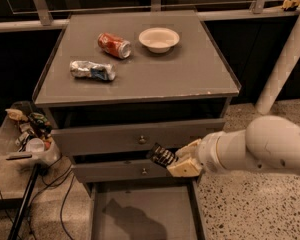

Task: Place rxbar chocolate into bottom drawer

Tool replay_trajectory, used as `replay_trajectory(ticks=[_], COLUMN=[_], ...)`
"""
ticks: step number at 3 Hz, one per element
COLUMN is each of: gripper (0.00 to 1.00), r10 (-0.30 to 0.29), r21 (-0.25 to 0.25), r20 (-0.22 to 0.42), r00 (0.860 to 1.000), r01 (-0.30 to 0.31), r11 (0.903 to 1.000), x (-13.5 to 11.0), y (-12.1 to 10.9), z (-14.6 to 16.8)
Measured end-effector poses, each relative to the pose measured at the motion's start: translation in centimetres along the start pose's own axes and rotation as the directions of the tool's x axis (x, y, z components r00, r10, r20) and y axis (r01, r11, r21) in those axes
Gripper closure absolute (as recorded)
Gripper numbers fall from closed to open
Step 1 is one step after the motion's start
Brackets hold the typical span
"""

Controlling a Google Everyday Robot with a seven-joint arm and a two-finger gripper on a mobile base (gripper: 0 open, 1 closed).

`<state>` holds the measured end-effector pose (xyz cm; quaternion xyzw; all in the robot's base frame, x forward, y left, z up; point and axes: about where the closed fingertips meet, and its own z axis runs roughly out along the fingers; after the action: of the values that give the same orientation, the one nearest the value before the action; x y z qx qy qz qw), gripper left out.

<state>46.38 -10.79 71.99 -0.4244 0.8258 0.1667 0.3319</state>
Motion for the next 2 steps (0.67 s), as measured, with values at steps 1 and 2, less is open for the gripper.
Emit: replay_trajectory(ticks=[1, 2], gripper=[1.00, 1.00], r10=[0.021, 0.014], r21=[0.030, 0.002], r20=[0.025, 0.043], r00=[0.999, 0.999], r01=[-0.022, -0.014], r11=[0.9993, 0.9999], x=[2.9, 6.0], y=[0.4, -0.7], z=[3.9, 8.0])
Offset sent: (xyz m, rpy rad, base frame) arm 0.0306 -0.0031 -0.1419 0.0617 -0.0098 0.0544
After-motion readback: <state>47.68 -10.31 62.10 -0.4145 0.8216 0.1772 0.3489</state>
